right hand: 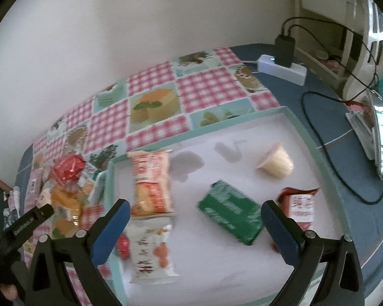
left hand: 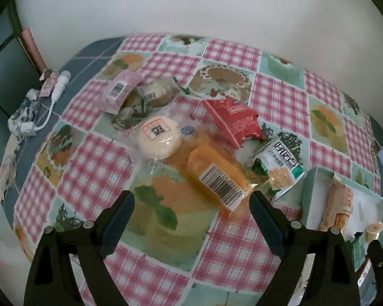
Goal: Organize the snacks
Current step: 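Move both grippers back to the snack pile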
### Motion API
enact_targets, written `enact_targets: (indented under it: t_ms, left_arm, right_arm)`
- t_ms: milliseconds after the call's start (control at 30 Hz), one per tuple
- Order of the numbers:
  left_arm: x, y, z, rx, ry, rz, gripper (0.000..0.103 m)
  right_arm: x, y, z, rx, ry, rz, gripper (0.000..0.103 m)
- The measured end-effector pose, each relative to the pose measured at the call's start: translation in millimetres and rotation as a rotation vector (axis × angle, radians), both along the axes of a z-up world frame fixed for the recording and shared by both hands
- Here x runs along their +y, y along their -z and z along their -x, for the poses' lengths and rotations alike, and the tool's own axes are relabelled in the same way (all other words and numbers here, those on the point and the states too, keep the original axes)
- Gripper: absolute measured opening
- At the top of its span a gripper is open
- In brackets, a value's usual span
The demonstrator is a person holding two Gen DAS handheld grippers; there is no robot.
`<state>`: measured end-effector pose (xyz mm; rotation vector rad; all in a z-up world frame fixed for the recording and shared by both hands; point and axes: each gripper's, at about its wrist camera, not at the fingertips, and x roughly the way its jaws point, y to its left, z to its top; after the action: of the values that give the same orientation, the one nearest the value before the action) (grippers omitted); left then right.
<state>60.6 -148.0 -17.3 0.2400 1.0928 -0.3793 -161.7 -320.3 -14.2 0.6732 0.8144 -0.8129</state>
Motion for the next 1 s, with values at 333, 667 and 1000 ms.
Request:
enact_targets:
  t_ms: [333, 667, 1000]
  left_arm:
    - [29, -7, -25, -0.023, -0.049, 0.024, 0.092]
    - [68, -9, -61, -0.084, -0.101, 0.000, 0.092]
    - [101, 3, -93, -0.053, -0.152, 0.039, 0.092]
  right_arm:
    - [47, -2, -57, -0.014, -0.106, 0.006, 0.103]
    - [88, -2, -109, -0.046, -0.224, 0.059, 0.103]
    - [116, 5, -146, -0.056, -0.306, 0.087, 0.103]
